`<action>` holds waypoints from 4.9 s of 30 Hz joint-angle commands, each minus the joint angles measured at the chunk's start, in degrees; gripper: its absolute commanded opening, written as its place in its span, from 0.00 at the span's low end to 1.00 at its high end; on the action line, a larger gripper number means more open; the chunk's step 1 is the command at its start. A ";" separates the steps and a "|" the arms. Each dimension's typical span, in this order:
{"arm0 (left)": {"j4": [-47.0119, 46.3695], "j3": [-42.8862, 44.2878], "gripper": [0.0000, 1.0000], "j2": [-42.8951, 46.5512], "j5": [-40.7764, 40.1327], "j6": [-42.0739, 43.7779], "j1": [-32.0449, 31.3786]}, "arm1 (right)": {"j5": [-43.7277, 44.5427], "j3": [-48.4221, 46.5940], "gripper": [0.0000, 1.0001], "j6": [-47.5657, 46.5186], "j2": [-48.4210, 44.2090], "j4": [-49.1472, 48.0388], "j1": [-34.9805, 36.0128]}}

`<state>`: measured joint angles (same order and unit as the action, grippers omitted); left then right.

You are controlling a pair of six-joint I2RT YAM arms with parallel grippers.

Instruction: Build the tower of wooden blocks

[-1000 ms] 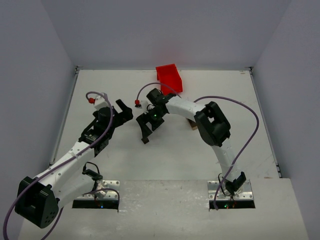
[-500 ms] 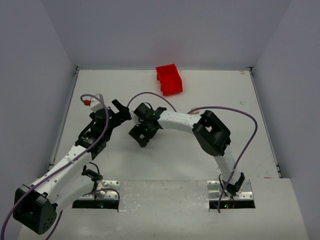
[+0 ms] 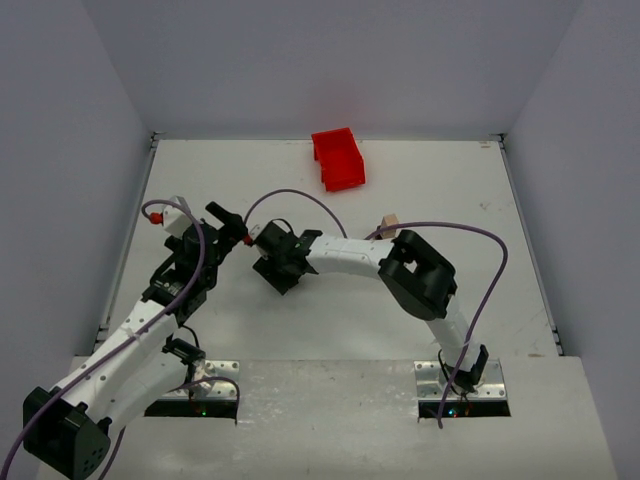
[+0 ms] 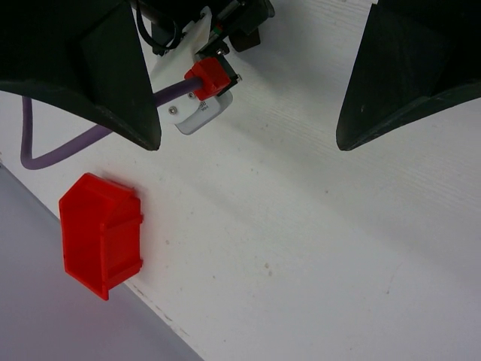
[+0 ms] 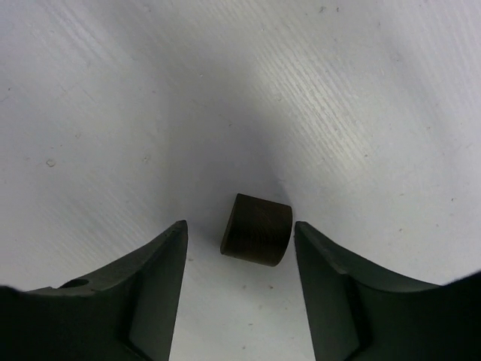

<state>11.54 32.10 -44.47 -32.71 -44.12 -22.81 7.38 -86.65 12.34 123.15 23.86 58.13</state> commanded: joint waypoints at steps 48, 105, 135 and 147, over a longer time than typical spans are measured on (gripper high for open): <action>-1.96 0.41 1.00 -3.33 -1.39 -0.02 0.31 | 6.29 8.04 0.11 0.55 -35.41 13.27 -31.83; -3.87 -0.10 1.00 -3.72 0.07 0.96 0.25 | 6.86 9.40 0.52 -0.65 -33.30 16.22 -32.12; -2.30 0.70 1.00 -3.90 -0.11 1.59 0.31 | 10.00 28.41 0.99 9.29 -56.56 10.60 -60.47; -1.96 0.95 1.00 -4.31 -0.95 1.61 0.31 | 17.44 46.24 0.99 15.28 -66.71 -0.93 -64.02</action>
<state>10.55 31.90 -49.25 -32.55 -43.31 -22.72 20.44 -41.88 24.80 60.63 30.33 -5.80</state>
